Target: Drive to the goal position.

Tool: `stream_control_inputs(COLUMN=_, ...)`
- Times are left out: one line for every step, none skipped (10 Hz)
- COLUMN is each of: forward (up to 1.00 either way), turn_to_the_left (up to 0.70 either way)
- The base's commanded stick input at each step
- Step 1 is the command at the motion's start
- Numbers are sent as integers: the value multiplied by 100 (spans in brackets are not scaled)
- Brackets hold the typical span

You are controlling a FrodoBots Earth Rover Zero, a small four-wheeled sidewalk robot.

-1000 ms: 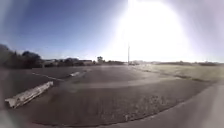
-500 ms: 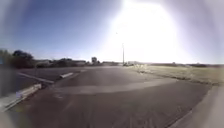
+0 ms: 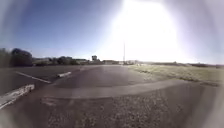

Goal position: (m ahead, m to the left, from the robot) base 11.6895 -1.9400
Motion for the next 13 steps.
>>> stream_control_inputs(forward=70, turn_to_the_left=0)
stream_control_inputs(forward=70, turn_to_the_left=0)
stream_control_inputs(forward=70, turn_to_the_left=0)
stream_control_inputs(forward=70, turn_to_the_left=0)
stream_control_inputs(forward=70, turn_to_the_left=0)
stream_control_inputs(forward=70, turn_to_the_left=0)
stream_control_inputs(forward=70, turn_to_the_left=0)
stream_control_inputs(forward=70, turn_to_the_left=0)
stream_control_inputs(forward=70, turn_to_the_left=0)
stream_control_inputs(forward=70, turn_to_the_left=0)
stream_control_inputs(forward=70, turn_to_the_left=0)
stream_control_inputs(forward=70, turn_to_the_left=0)
stream_control_inputs(forward=70, turn_to_the_left=0)
